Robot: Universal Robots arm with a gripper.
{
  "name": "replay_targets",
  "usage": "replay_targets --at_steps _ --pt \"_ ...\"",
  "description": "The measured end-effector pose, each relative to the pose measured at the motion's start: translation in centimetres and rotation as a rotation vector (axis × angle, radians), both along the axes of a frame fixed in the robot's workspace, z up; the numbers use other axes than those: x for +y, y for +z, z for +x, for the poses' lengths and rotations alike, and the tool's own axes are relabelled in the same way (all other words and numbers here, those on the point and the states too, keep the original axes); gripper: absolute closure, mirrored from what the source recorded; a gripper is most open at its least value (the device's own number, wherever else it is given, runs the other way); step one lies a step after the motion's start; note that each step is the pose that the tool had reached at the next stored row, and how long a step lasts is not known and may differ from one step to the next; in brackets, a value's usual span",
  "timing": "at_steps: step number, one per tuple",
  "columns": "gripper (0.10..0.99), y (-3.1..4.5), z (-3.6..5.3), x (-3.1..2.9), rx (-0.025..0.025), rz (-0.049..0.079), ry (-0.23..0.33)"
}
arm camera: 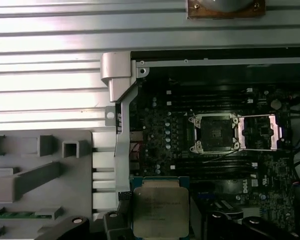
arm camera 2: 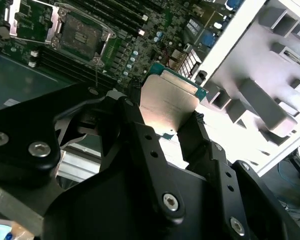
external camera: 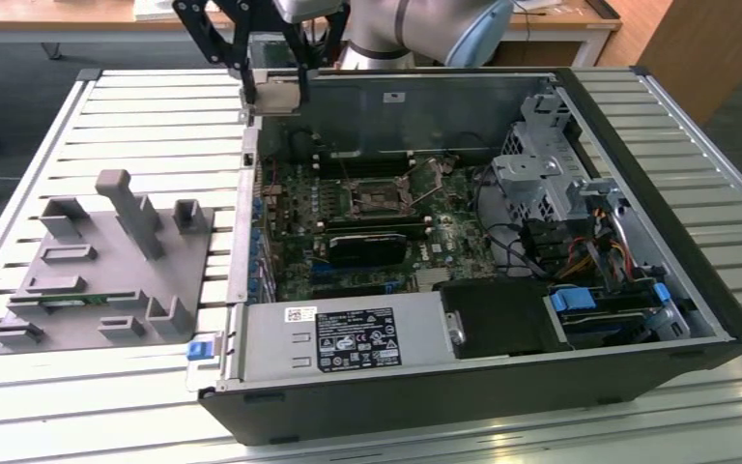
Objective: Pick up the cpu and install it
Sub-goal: 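Pick up the cpu and move it towards the insertion slot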
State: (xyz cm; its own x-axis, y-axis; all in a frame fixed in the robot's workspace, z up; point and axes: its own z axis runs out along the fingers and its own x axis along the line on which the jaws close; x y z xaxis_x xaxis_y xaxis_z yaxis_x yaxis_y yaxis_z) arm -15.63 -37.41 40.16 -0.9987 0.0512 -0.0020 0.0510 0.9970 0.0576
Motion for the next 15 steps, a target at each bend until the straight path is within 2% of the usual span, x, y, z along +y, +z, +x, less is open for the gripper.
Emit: replay_targets --at_steps 13,14,15 --pt "0.545 0.0 3.76 0.93 0.0 0.0 0.0" --pt "0.545 0.0 4.49 1.1 0.0 0.0 0.0" --pt "0.545 0.0 4.78 1.16 0.0 0.0 0.0"
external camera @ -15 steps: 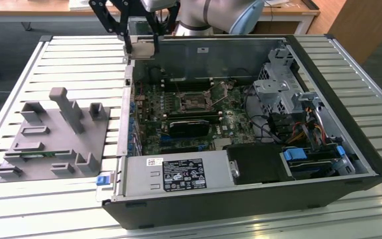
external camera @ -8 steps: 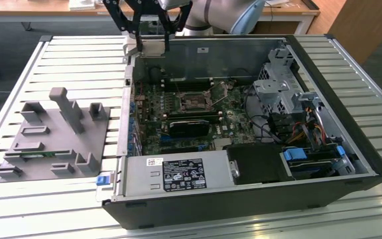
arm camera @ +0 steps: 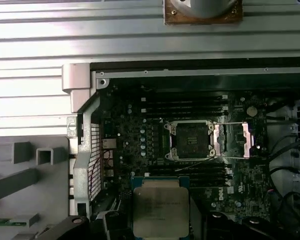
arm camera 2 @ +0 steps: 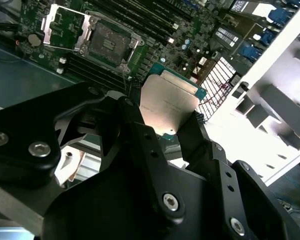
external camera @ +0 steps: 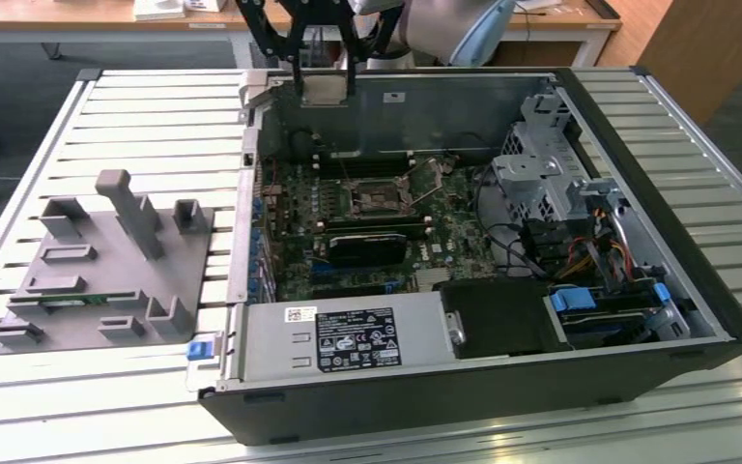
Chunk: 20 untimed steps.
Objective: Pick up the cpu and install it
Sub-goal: 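Pick up the cpu and move it towards the insertion slot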
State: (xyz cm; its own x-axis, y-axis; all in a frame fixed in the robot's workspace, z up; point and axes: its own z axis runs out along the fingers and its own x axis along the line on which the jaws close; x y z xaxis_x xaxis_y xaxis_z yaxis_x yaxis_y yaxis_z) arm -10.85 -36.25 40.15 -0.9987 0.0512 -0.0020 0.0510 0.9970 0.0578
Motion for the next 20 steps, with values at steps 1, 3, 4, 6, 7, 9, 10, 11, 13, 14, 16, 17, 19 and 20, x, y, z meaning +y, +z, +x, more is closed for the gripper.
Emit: replay_targets --at_steps 1,3,4,6,7,9,10,11,13,14,16,17,19,20 --pt "0.545 0.01 0.28 0.07 0.0 0.0 0.0" --pt "0.545 0.0 0.92 0.22 0.0 0.0 0.0" --pt "0.545 0.0 1.2 0.28 0.0 0.0 0.0" --pt "0.545 0.0 1.83 0.37 0.0 0.0 0.0" --pt "0.545 0.0 2.09 0.42 0.0 0.0 0.0" --pt "0.545 0.01 2.61 0.51 0.0 0.0 0.0" --pt "0.545 0.0 2.91 0.55 0.0 0.0 0.0" --pt "0.545 0.01 3.2 0.58 0.0001 0.0 0.0" --pt "0.545 0.0 3.82 0.69 0.0 0.0 0.0" --pt "0.545 0.0 4.09 0.76 0.0 0.0 0.0" --pt "0.545 0.0 4.52 0.91 0.0 0.0 0.0" --pt "0.545 0.0 4.69 0.97 0.0 0.0 0.0" --pt "0.545 0.0 4.99 1.08 0.0 0.0 0.0" --pt "0.545 0.0 5.13 1.13 0.0 0.0 0.0"
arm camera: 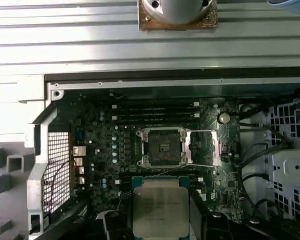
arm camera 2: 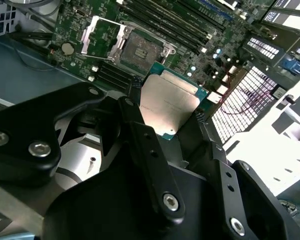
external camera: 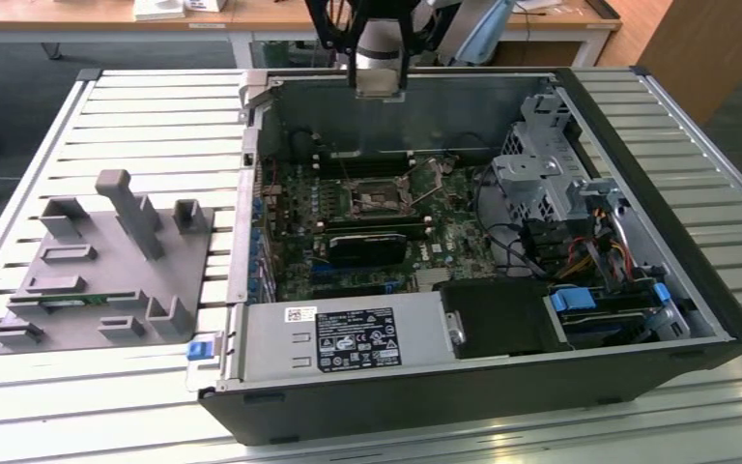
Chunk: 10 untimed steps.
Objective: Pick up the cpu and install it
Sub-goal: 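Pick up the cpu and move it towards the insertion slot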
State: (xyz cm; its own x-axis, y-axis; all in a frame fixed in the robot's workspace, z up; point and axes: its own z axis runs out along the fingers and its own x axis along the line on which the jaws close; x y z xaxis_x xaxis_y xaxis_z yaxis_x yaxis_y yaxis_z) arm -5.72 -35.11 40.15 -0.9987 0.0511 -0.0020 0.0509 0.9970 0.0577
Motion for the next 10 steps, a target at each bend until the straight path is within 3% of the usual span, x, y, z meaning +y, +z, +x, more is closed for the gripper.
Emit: replay_targets --at_steps 10 --pt "0.545 -0.01 1.11 0.25 -0.0001 0.0 0.0"
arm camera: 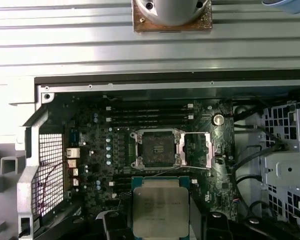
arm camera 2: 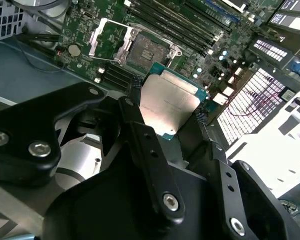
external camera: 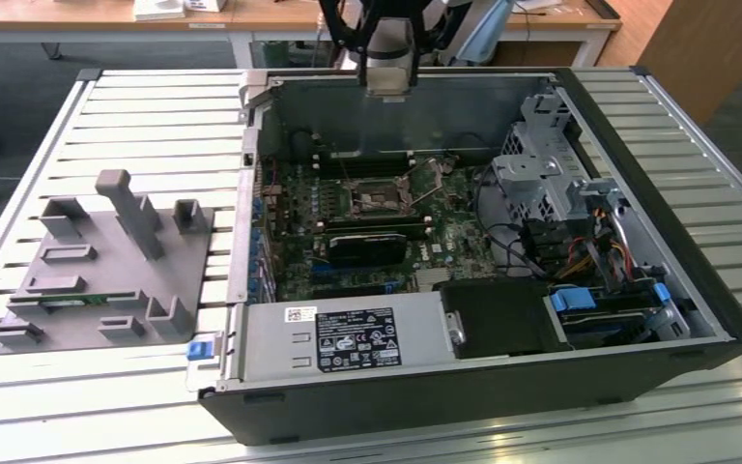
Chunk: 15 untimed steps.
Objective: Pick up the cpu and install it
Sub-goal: 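Pick up the cpu and move it towards the insertion slot, then place the cpu into insertion slot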
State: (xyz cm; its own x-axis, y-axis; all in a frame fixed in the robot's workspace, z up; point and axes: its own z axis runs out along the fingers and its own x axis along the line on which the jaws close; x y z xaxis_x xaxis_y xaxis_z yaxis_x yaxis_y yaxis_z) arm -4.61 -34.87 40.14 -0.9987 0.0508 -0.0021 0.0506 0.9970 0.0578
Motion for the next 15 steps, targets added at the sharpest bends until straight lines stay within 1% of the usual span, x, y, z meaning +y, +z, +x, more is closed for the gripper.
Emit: replay_targets --at_steps 5,8,15 --pt "0.545 0.01 0.87 0.12 0.0001 0.0 0.0" --pt "0.545 0.0 1.24 0.15 0.0001 0.0 0.0" --pt "0.545 0.0 1.53 0.16 0.0001 0.0 -0.009"
